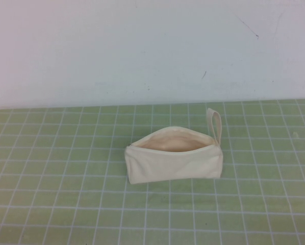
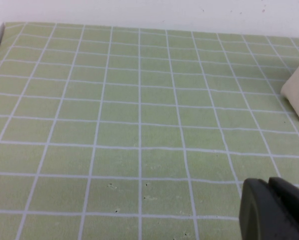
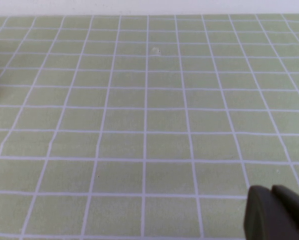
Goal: Put eraser into pencil case
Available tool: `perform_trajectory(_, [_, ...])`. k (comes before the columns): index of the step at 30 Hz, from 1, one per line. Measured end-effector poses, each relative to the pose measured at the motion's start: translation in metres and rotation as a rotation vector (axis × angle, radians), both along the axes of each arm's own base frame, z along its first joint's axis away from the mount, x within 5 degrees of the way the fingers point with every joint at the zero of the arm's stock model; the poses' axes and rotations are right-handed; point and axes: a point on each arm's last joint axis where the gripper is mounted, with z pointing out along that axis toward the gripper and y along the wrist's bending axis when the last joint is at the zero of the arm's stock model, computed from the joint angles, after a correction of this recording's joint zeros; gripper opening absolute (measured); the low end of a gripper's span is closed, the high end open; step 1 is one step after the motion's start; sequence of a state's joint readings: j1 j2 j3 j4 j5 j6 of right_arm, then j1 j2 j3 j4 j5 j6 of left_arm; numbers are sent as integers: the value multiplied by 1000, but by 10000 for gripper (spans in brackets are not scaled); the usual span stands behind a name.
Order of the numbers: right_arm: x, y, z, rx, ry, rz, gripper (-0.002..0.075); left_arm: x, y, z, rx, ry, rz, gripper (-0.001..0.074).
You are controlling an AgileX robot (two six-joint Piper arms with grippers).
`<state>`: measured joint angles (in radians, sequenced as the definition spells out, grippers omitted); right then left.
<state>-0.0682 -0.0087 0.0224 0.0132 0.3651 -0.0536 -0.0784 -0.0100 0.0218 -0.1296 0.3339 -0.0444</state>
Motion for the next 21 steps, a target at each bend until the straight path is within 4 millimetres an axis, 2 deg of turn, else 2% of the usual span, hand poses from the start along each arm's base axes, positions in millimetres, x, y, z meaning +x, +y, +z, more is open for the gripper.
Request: perform_trajectory(21, [0, 0, 0, 0, 0, 0, -1, 0, 0, 0, 11, 0, -4, -1])
